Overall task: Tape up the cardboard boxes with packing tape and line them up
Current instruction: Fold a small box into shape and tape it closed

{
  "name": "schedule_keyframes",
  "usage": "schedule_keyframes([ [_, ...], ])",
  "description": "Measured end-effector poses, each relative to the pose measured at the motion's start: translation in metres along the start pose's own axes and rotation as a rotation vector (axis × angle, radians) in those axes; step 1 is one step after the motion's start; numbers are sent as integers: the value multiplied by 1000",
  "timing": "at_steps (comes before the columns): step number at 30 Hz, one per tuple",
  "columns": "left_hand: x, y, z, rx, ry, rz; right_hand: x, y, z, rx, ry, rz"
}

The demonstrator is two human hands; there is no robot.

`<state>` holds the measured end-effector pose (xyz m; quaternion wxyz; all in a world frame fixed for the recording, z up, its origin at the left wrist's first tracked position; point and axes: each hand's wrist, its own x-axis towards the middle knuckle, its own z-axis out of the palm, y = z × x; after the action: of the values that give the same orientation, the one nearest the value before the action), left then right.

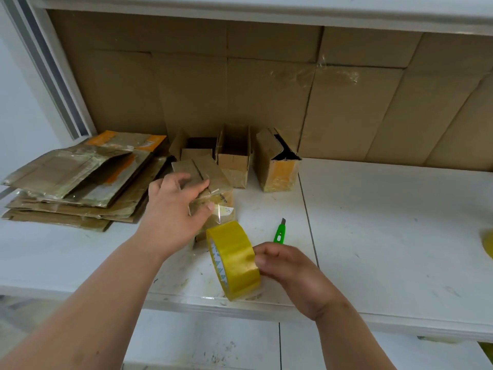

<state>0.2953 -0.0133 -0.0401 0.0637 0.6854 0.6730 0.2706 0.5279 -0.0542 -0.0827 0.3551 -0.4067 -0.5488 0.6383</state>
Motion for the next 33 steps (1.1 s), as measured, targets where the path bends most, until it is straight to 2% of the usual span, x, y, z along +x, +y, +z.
schedule_keyframes([
  [2, -4, 2, 1, -7, 12, -29, 7, -4, -7, -104, 186, -1],
  [5, -9, 6, 3, -74, 31, -74, 23, 0, -19, -728, 516, 79],
  [8, -11, 8, 7, -191, 57, -83, 34, 12, -19, -1123, 583, 175],
  [11, -13, 8, 8, -219, 71, -79, 45, 13, -17, -1288, 575, 252],
  [17, -20, 13, 10, -410, 174, -185, 56, 2, -25, -1219, 514, 334],
  [22, -25, 14, 15, -614, 157, -278, 57, -6, -34, -1111, 428, 404],
  [28, -35, 18, 21, -791, 156, -410, 52, -9, -31, -844, 469, 164],
  [33, -35, 18, 23, -739, 172, -434, 41, -41, -10, -747, 341, -59],
])
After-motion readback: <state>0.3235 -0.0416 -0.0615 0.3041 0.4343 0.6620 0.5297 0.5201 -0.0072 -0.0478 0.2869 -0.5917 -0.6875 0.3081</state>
